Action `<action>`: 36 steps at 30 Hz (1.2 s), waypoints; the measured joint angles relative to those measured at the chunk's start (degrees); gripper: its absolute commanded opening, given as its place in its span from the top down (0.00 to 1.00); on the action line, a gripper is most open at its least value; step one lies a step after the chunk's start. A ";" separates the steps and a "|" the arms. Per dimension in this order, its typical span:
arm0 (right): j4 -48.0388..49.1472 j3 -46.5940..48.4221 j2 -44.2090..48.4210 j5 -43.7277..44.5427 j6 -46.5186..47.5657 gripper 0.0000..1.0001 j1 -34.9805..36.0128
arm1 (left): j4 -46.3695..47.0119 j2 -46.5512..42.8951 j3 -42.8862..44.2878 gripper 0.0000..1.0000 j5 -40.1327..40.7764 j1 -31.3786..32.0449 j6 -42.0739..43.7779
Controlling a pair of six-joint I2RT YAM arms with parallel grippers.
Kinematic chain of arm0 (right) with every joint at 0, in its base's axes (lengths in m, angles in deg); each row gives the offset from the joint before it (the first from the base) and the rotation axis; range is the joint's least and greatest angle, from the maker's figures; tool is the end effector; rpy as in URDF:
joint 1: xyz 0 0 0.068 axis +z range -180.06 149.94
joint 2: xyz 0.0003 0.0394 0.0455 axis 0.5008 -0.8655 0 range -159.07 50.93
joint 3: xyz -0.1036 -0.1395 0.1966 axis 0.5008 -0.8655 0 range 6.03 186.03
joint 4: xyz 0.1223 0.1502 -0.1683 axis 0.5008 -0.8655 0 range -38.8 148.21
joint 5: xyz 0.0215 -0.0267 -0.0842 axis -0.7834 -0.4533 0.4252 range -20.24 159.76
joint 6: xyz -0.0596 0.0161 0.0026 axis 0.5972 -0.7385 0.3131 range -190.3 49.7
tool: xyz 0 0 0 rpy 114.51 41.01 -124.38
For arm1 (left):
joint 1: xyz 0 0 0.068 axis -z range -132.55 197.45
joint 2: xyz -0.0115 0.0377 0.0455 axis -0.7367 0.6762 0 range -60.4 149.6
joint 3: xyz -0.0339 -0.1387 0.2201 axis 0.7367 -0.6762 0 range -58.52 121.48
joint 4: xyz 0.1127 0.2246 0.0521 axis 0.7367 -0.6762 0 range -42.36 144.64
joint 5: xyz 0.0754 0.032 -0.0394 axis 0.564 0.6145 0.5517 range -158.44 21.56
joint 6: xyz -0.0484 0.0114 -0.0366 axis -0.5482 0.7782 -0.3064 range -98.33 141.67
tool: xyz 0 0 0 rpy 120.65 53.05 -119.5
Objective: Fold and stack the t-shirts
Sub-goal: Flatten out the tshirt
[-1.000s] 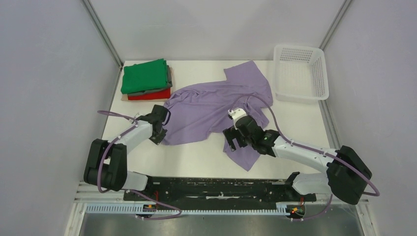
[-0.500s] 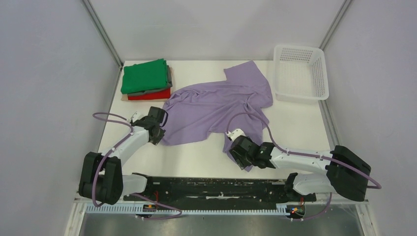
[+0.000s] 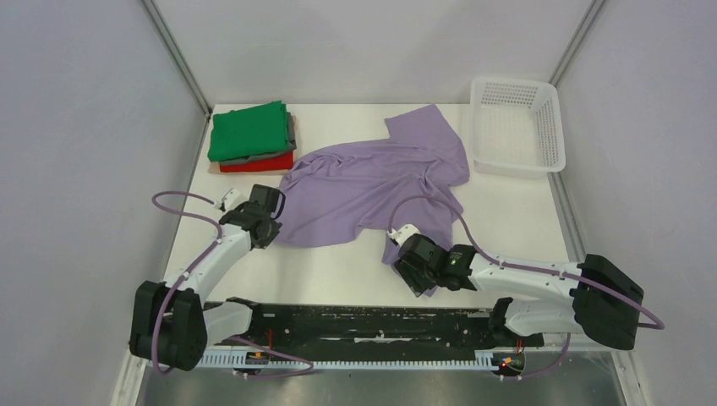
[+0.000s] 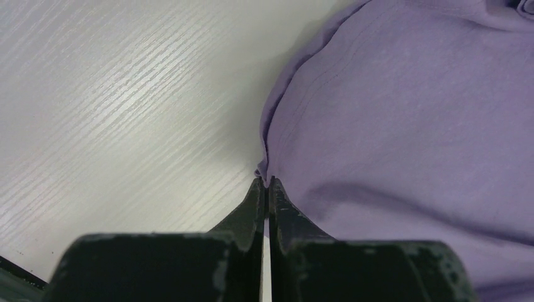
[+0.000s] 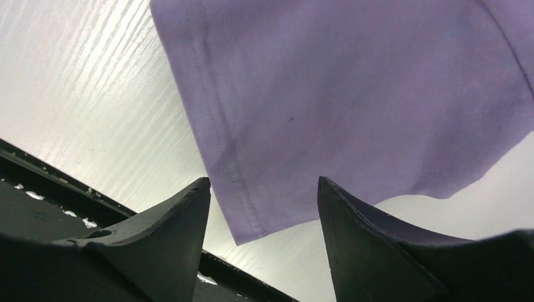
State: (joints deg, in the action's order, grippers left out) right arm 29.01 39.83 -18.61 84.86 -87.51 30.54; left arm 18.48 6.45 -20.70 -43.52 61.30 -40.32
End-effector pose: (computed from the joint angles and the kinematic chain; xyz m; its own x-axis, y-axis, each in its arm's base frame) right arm 0.1146 0.1785 0.1516 -0.6576 -0.5851 -0.4745 -0.6201 0.7781 -0.0999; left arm 0.2067 -0.0306 0.1768 -0.4538 -0.7127 -0.5348 -0.7568 0.6251 -0.1909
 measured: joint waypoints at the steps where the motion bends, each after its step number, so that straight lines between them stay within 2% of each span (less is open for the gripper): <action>1: 0.17 -0.09 -0.07 -0.48 0.22 0.35 0.00 | -0.04 -0.33 0.00 0.98 0.04 0.00 0.09; 7: 3.15 -2.27 -1.22 -1.92 0.57 0.40 0.04 | -0.22 -0.76 -0.13 0.98 0.11 0.00 0.17; 11: 4.63 -2.54 -1.40 -1.68 0.57 0.51 0.07 | -0.31 -0.96 -0.44 0.98 0.09 0.00 0.63; 17: 6.16 -2.82 -1.68 0.09 0.63 0.53 0.04 | -0.15 -1.18 -0.85 0.98 0.00 0.00 1.44; 21: 7.78 -4.72 0.33 1.01 0.57 0.59 -1.46 | 0.87 -1.22 -1.27 0.98 -0.46 0.00 2.58; 23: 8.44 -5.38 1.01 0.00 0.66 0.67 -2.82 | 1.29 -1.14 -1.40 0.98 -1.42 0.00 3.23; 25: 9.25 -5.84 1.27 -0.55 0.79 0.86 -3.74 | 1.75 -0.92 -1.40 0.98 -1.57 0.00 3.41; 27: 10.54 -6.23 1.31 -1.33 1.16 0.99 -4.57 | 2.05 -0.79 -1.40 0.98 -1.73 0.00 3.48; 31: 12.22 -6.43 1.14 -0.70 1.40 1.00 -7.65 | 1.99 -0.81 -1.01 0.98 -2.38 0.00 4.09; 36: 10.14 -2.60 1.38 9.35 2.99 1.00 -10.73 | 1.75 -2.91 1.40 0.98 -2.99 0.00 4.28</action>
State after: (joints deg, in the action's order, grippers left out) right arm 39.16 37.23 -17.23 94.21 -84.51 19.81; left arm 20.23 3.54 -19.30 -46.51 61.30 -36.04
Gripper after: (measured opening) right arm 0.012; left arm 0.040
